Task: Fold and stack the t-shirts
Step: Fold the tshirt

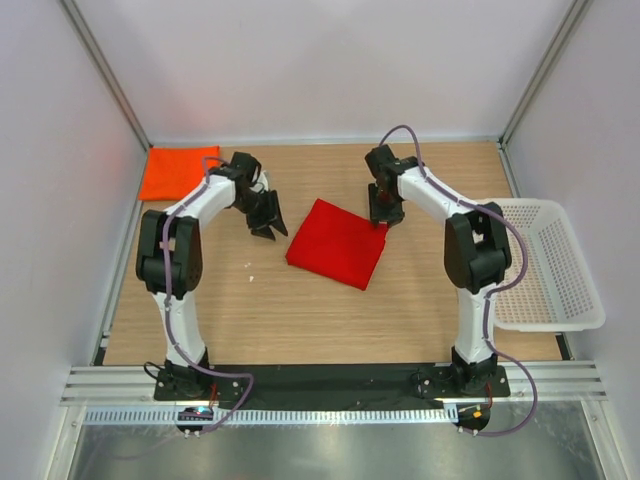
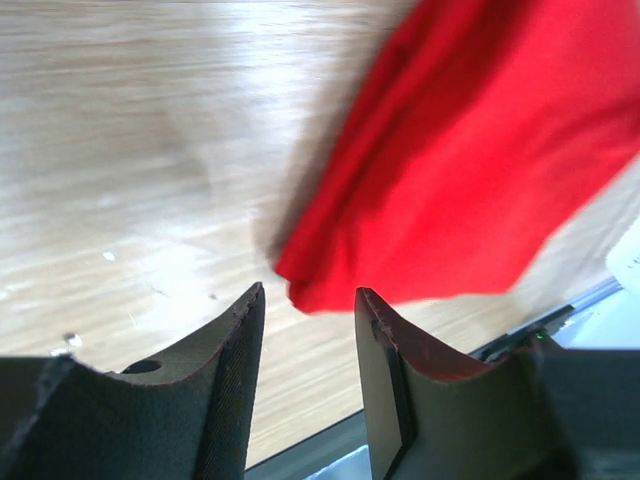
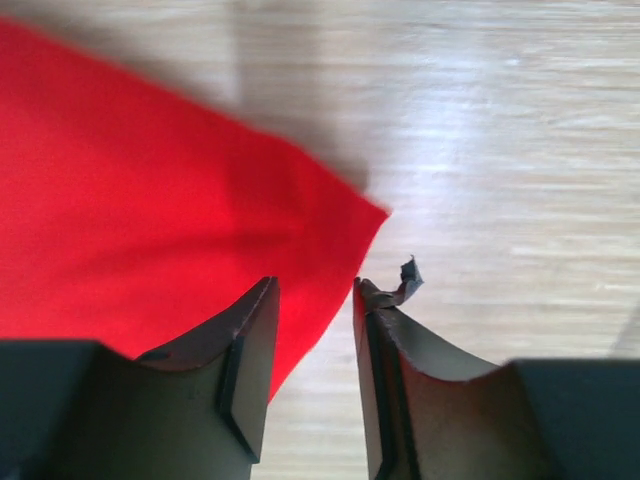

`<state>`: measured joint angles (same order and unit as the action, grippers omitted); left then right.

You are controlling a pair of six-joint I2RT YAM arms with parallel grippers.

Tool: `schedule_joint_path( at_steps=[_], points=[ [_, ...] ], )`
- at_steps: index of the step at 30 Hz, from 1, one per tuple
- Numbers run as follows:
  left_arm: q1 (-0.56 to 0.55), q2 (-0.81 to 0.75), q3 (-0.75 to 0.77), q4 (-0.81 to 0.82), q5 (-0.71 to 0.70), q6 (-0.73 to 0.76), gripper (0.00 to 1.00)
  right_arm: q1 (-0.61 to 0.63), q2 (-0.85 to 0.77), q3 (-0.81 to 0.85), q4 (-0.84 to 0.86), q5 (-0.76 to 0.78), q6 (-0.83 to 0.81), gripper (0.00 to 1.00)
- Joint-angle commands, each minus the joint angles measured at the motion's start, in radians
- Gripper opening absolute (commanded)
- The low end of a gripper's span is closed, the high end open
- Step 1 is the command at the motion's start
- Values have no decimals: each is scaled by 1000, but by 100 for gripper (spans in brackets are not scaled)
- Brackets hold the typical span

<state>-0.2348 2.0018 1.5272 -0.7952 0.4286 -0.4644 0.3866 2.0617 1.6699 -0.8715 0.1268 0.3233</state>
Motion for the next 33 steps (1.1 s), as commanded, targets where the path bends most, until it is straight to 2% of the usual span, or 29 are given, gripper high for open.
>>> schedule_joint_path(
  at_steps=[1,4,8,9,10,12,15,16,23,28,33],
  points=[
    [-1,-97,20,-6,45,-35,42,34,-152,25,-38,-34,-12,43],
    [-15,-95,19,31,120,-78,40,34,-166,34,-35,-88,-27,45],
    [-53,-35,16,94,177,-131,38,23,-138,19,5,-394,-23,44],
    [-63,-22,22,100,176,-131,37,20,-127,2,15,-511,-12,41],
    [-69,6,22,102,170,-132,36,18,-127,-53,40,-579,8,33],
    [-80,26,16,116,165,-134,35,17,-146,-131,150,-727,42,26],
    [-81,54,-2,120,138,-131,32,11,-144,-284,288,-856,111,7],
    [-81,58,-7,119,133,-122,32,8,-137,-347,310,-881,124,1],
    [-80,72,-107,119,47,-82,28,-64,-215,-627,420,-940,114,1],
    [-80,42,-157,105,25,-60,27,-86,-209,-584,350,-944,63,1],
    [-100,-63,-164,79,24,-65,28,-84,-233,-483,321,-952,103,1]
  ],
)
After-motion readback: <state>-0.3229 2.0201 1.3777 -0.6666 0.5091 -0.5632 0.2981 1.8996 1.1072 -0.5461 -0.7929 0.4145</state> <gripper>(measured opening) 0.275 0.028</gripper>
